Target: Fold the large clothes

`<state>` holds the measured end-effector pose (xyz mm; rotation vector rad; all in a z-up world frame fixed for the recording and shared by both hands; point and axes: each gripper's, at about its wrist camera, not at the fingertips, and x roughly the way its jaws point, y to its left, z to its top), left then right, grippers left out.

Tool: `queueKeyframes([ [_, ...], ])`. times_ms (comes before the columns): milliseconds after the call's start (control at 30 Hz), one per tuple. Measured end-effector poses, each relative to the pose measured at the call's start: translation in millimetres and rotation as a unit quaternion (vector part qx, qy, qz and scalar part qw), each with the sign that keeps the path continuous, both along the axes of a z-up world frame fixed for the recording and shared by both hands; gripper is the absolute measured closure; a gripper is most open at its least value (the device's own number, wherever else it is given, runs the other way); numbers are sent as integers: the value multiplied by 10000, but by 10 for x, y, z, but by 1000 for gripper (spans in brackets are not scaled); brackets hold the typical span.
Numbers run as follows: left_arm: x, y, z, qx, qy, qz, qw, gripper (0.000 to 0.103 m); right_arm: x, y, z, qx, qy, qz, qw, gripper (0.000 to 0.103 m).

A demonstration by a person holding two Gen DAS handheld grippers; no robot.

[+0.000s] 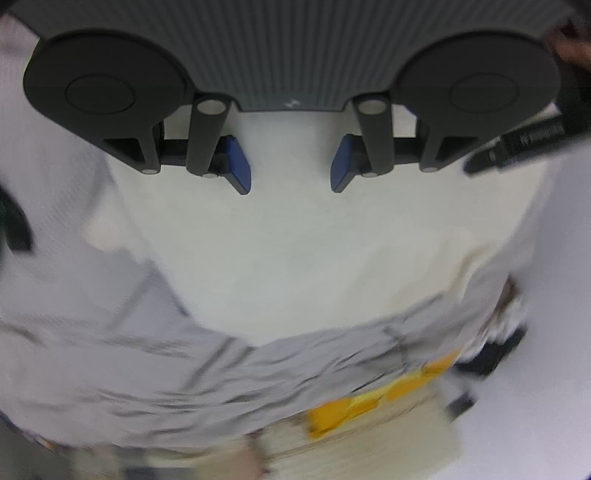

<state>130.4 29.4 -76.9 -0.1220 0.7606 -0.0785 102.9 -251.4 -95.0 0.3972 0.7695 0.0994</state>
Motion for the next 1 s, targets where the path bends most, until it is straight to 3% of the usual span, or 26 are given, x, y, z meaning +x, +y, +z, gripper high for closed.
queueKeyframes([
  [100,-88,-2,101,-79,-131,33,9999,29,-115,-156,-15,695,133,-296,9971,50],
  [233,-202,26,226,-534,-198,59,9984,24,-220,-283,-100,1294,288,-600,9894,16],
  [300,-263,23,268,-671,-229,67,9975,22,-243,-335,-172,1535,461,-762,9841,15],
  [467,-349,-19,325,-883,-346,-39,9955,17,-303,-457,-416,2485,840,-1306,9561,13],
  [600,-315,-38,289,-1111,-331,-142,9932,17,-186,-495,-659,3325,1007,-1401,9272,12],
  [700,-279,-39,250,-1383,-259,-275,9897,17,-107,-481,-666,3589,876,-1248,9208,12],
  [800,-240,-5,183,-1999,-34,-446,9788,17,-45,-487,-660,3590,889,-1261,9205,11],
  [933,-192,16,90,-2731,257,-672,9593,17,2,-545,-886,4131,1202,-1396,8918,12],
  [1000,-167,21,21,-3008,430,-678,9503,16,-3,-562,-860,4361,999,-1299,8848,11],
])
